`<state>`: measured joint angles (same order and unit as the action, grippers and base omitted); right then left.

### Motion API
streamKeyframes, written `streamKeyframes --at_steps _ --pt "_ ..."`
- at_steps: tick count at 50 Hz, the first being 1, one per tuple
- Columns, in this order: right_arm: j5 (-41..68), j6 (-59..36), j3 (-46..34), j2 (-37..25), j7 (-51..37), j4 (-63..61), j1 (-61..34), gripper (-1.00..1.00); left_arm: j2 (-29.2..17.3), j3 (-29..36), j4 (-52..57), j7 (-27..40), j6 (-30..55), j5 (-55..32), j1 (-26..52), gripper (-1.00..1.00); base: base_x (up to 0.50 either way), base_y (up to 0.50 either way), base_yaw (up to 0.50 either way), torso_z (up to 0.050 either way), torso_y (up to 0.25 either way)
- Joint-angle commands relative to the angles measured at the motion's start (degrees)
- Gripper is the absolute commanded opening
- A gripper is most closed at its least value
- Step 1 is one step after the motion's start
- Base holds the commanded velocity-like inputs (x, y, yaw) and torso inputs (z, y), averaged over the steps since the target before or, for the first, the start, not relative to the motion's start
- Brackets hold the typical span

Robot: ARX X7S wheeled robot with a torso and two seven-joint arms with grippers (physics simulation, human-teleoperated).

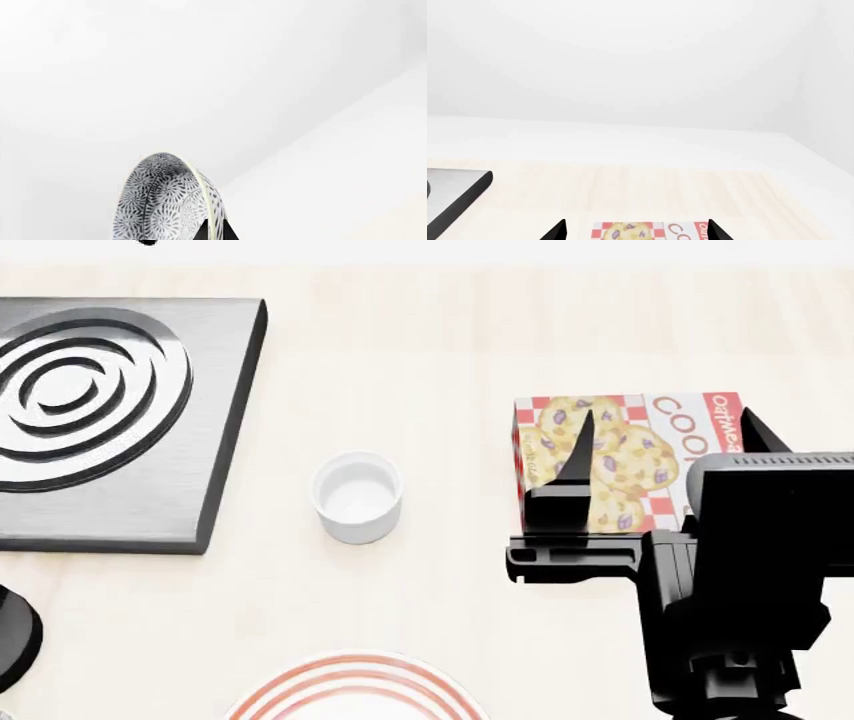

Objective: Pick the akita bowl on the stove and place it on the plate.

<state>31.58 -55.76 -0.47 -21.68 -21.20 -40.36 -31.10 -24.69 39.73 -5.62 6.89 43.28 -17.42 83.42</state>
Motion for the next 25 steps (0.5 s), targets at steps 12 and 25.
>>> streamKeyframes --at_steps 12,25 --pt "0.60 -0.06 -0.06 -0.29 -0.45 -0.01 -0.22 1.00 -15.29 18.75 34.08 -15.14 -4.47 8.50 0.43 -1.00 0.00 0.00 0.00 0.000 0.000" --pt "0.92 -0.02 -0.08 -0.45 -0.73 -0.13 -0.21 1.00 -19.81 25.09 38.65 -21.46 -8.11 10.56 -0.27 -1.00 0.00 0.00 0.00 0.000 0.001"
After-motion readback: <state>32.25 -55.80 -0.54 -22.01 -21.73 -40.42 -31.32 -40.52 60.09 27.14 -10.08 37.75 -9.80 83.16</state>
